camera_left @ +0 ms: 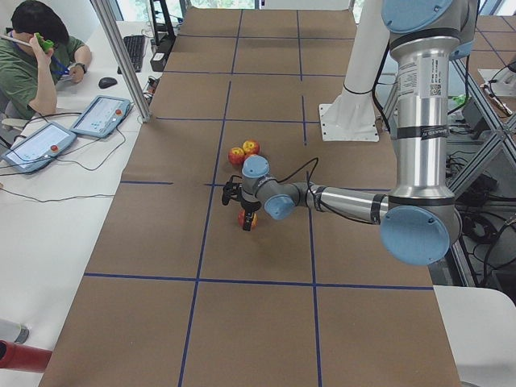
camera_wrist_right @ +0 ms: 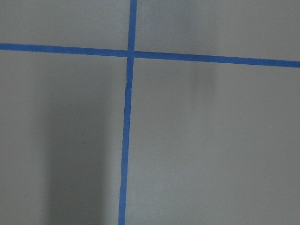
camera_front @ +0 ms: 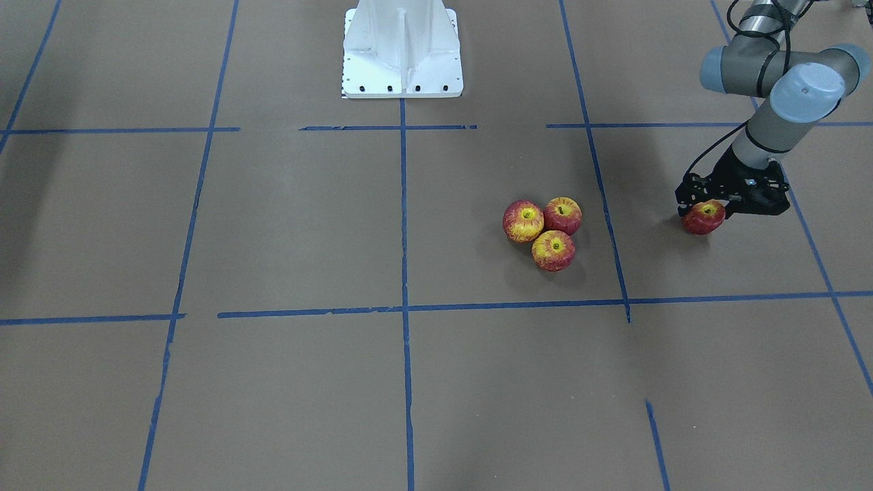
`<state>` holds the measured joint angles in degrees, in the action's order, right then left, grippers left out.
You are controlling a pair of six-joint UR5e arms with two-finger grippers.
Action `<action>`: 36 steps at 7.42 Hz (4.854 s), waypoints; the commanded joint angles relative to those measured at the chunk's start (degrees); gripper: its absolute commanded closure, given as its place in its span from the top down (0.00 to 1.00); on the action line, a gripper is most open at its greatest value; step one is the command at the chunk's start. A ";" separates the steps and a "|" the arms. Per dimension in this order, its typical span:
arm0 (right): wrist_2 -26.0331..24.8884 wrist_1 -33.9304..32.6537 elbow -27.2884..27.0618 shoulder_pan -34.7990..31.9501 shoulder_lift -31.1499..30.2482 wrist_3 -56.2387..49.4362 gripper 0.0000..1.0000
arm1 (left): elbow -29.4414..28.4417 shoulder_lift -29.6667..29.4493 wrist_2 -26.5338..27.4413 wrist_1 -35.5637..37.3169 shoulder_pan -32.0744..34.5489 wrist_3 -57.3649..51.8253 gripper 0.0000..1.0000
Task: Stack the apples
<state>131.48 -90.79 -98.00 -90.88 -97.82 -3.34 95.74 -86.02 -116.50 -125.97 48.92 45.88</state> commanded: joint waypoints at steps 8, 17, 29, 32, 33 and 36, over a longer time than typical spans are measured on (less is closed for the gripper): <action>0.00 0.00 0.00 0.00 0.00 0.00 1.00 | 10.43 -12.99 -1.71 17.12 0.30 12.70 0.23; 0.00 0.00 0.00 0.00 0.00 0.00 1.00 | 9.21 -25.51 3.48 26.74 -8.58 30.76 0.22; 0.00 0.00 0.00 0.00 0.00 0.00 1.00 | 7.89 -25.96 3.56 26.57 -9.99 30.76 0.93; 0.00 0.00 0.00 0.00 0.00 0.00 1.00 | 8.68 -25.70 3.48 26.65 -9.99 30.68 0.99; 0.00 0.00 0.00 0.00 0.00 0.00 1.00 | 9.11 -25.61 3.56 26.74 -9.38 30.24 0.99; 0.00 0.00 0.00 0.00 0.00 0.00 1.00 | 12.18 -25.08 3.48 27.09 -3.06 25.00 0.99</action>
<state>131.49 -90.79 -98.00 -90.88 -97.82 -3.34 106.52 -111.22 -112.96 -99.06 43.05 74.19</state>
